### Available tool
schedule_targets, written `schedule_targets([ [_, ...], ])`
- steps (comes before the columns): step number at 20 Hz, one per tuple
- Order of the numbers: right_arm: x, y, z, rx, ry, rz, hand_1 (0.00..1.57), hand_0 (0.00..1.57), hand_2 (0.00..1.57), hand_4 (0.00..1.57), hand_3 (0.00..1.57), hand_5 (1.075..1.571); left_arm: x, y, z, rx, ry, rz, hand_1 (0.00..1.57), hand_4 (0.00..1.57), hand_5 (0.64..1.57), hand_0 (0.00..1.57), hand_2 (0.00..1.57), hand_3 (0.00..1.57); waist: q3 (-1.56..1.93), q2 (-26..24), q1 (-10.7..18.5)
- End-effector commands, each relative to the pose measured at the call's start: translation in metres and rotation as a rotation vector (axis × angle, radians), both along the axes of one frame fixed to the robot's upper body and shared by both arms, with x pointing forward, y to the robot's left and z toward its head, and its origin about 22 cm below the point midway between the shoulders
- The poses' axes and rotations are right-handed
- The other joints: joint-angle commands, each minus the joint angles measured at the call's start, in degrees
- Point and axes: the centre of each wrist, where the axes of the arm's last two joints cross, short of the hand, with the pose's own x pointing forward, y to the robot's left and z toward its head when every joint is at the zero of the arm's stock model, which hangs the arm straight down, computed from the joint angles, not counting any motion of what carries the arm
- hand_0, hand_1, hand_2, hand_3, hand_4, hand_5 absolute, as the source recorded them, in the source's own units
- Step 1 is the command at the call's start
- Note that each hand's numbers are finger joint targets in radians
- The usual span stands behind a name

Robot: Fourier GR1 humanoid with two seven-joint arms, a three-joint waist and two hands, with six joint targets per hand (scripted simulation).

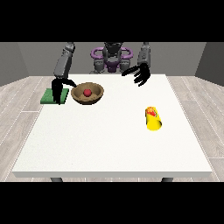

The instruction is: Pick the cup and pour the ball into the bowl, then pick the bowl and place it on the pad

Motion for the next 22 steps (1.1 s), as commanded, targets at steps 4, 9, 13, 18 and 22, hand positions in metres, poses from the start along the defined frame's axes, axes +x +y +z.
schedule_targets([
  [4, 0.001, 0.044, -0.021, -0.042, 0.079, 0.073, 0.0, 0.0, 0.0, 0.0, 0.0, 1.545, 0.006, 0.041, -0.034, -0.107, 0.081, 0.014, 0.0, 0.0, 1.527, 0.0, 0.0, 0.0, 0.15, -3.6, -4.56],
  [9, -0.009, 0.024, -0.039, 0.01, 0.066, 0.049, 0.0, 0.0, 0.0, 0.09, 0.0, 1.54, 0.002, 0.023, -0.014, -0.101, 0.059, -0.032, 0.0, 0.0, 1.537, 0.0, 0.0, 0.0, 0.21, -1.41, -2.43],
  [13, -0.007, 0.028, -0.048, 0.043, 0.135, 0.018, 0.0, 0.0, 0.0, 0.26, 0.0, 1.55, -0.017, -0.006, -0.011, -0.087, 0.072, -0.084, 0.0, 0.0, 1.551, 0.0, 0.0, 0.0, 0.23, -3.42, 0.69],
  [18, -0.017, 0.024, -0.059, 0.082, 0.064, -0.026, 0.0, 0.0, 0.0, 0.13, 0.0, 1.531, -0.009, 0.014, 0.015, -0.07, -0.007, -0.12, 0.0, 0.0, 1.557, 0.0, 0.0, 0.0, 0.24, 2.45, 3.62],
  [22, -0.019, 0.042, -0.07, 0.099, 0.081, -0.038, 0.0, 0.0, 0.0, 0.21, 0.0, 1.527, -0.012, 0.005, 0.016, -0.045, 0.014, -0.134, 0.0, 0.0, 1.558, 0.0, 0.0, 0.0, 0.23, 1.06, 4.5],
])
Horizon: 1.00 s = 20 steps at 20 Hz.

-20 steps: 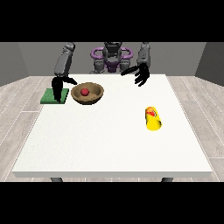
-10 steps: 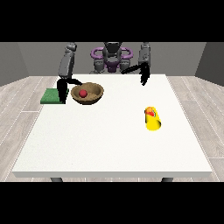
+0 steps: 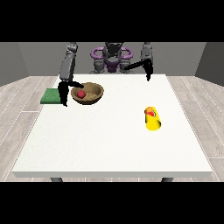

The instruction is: Pick the cup and pour the ball into the bowl, then pick the bowl and place it on the pad

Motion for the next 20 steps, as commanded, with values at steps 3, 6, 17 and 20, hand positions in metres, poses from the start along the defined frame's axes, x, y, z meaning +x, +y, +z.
schedule_targets([
  [3, 0.012, 0.041, -0.011, 0.093, 0.083, 0.003, 0.0, 0.0, 0.0, 0.24, 0.0, 1.532, 0.002, -0.003, 0.015, 0.008, -0.004, -0.029, 0.0, 0.0, 1.562, 0.0, 0.0, 0.0, 1.74, 0.63, 2.43],
  [6, 0.032, 0.048, 0.018, 0.088, 0.154, 0.072, 0.0, 0.0, 0.0, 0.36, 0.0, 1.545, 0.009, 0.024, -0.019, -0.011, 0.089, 0.052, 0.0, 0.0, 1.563, 0.0, 0.0, 0.0, 1.63, -4.83, -1.57],
  [17, 0.002, 0.058, -0.033, -0.077, 0.37, -0.06, 1.57, 1.57, 1.57, 0.96, 1.57, 1.556, 0.006, 0.023, 0.01, -0.02, 0.024, -0.018, 0.0, 0.0, 1.567, 0.0, 0.0, 0.0, 1.71, -1.13, 2.71],
  [20, -0.003, 0.048, -0.036, -0.087, 0.423, -0.098, 1.57, 1.57, 1.57, 1.05, 1.57, 1.55, 0.004, 0.028, 0.008, 0.0, 0.055, -0.019, 0.0, 0.0, 1.568, 0.0, 0.0, 0.0, 1.72, -2.99, 3.01],
])
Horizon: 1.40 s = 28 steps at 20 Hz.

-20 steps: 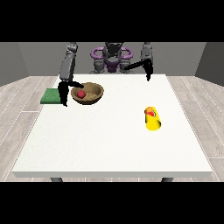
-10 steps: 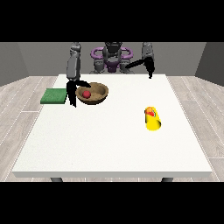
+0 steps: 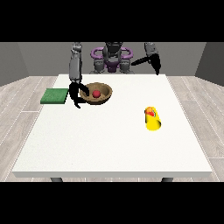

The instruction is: Pick the cup and pour the ball into the bowl, then pick the bowl and place it on the pad

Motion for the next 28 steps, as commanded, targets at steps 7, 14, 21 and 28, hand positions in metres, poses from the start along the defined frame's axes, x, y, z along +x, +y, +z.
schedule_targets([
  [7, 0.007, 0.006, 0.006, -0.115, 0.24, -0.005, 1.57, 1.57, 1.57, 1.02, 1.57, 1.554, 0.001, 0.051, -0.03, -0.033, 0.076, 0.086, 0.0, 0.0, 1.57, 0.0, 0.0, 0.0, 1.24, -3.49, -4.55],
  [14, 0.034, -0.014, 0.063, -0.058, 0.262, 0.035, 1.57, 1.57, 1.57, 1.05, 1.57, 1.553, -0.004, 0.072, -0.054, -0.044, 0.104, 0.158, 0.0, 0.0, 1.57, 0.0, 0.0, 0.0, 1.26, -6.26, -7.34],
  [21, 0.015, -0.094, 0.087, -0.038, 0.224, -0.047, 1.57, 1.57, 1.57, 1.06, 1.57, 1.559, -0.009, 0.055, -0.044, -0.041, 0.075, 0.136, 0.0, 0.0, 1.569, 0.0, 0.0, 0.0, 1.31, -4.19, -5.65],
  [28, -0.002, -0.091, 0.063, -0.028, 0.213, 0.066, 1.57, 1.57, 1.57, 1.08, 1.57, 1.559, -0.023, 0.076, -0.099, -0.063, 0.08, 0.232, 0.0, 0.0, 1.565, 0.0, 0.0, 0.0, 1.25, -3.63, -12.32],
])
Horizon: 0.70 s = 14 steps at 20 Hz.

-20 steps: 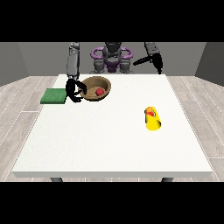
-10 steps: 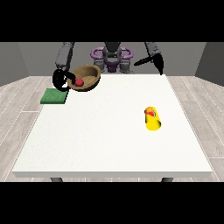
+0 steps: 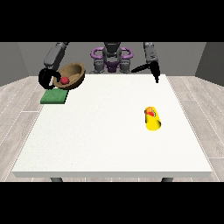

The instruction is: Pick the cup and pour the ball into the bowl, then pick the bowl and place it on the pad

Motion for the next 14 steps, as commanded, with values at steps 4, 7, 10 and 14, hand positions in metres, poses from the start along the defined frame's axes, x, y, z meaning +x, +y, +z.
schedule_targets([
  [4, -0.016, -0.061, 0.034, 0.047, -0.12, -0.023, 1.57, 1.57, 1.57, 1.05, 1.57, 1.561, 0.006, -0.015, 0.016, 0.038, -0.167, 0.001, 0.0, 0.0, 1.565, 0.0, 0.0, 0.0, 0.06, 7.88, 0.16],
  [7, -0.036, -0.089, 0.031, 0.032, -0.193, -0.059, 1.57, 1.57, 1.57, 1.03, 1.4, 1.561, 0.003, -0.036, 0.04, 0.046, -0.233, -0.032, 0.0, 0.0, 1.565, 0.0, 0.0, 0.0, 0.12, 11.9, 2.07],
  [10, -0.04, -0.097, 0.034, -0.038, -0.221, -0.071, 1.57, 1.57, 1.57, 1.01, 1.19, 1.567, 0.007, -0.035, 0.062, 0.034, -0.278, -0.039, 0.0, 0.0, 1.565, 0.0, 0.0, 0.0, 0.11, 15.07, 1.75],
  [14, -0.056, -0.134, 0.068, -0.079, -0.274, -0.105, 1.57, 1.57, 1.57, 1.05, 0.0, 1.567, -0.007, -0.036, 0.075, 0.039, -0.334, -0.033, 0.0, 0.0, 1.564, 0.0, 0.0, 0.0, 0.15, 18.21, 2.64],
])
